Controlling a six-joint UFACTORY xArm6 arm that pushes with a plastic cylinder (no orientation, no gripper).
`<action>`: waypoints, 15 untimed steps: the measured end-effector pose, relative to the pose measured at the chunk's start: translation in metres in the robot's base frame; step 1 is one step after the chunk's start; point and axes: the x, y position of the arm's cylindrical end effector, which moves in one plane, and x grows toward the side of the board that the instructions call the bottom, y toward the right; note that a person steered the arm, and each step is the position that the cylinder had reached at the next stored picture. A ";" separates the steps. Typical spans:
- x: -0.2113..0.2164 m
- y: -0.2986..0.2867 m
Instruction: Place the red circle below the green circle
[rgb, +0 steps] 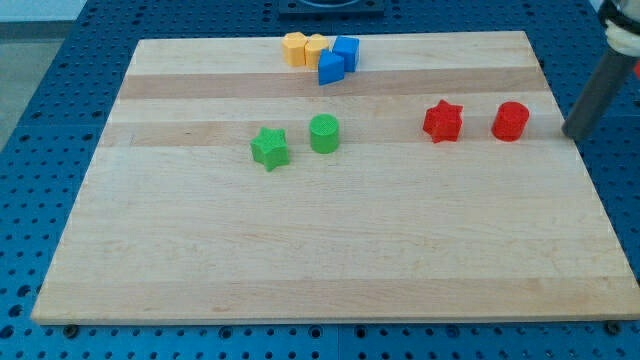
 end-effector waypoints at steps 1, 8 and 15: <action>-0.009 -0.018; 0.020 -0.155; 0.081 -0.175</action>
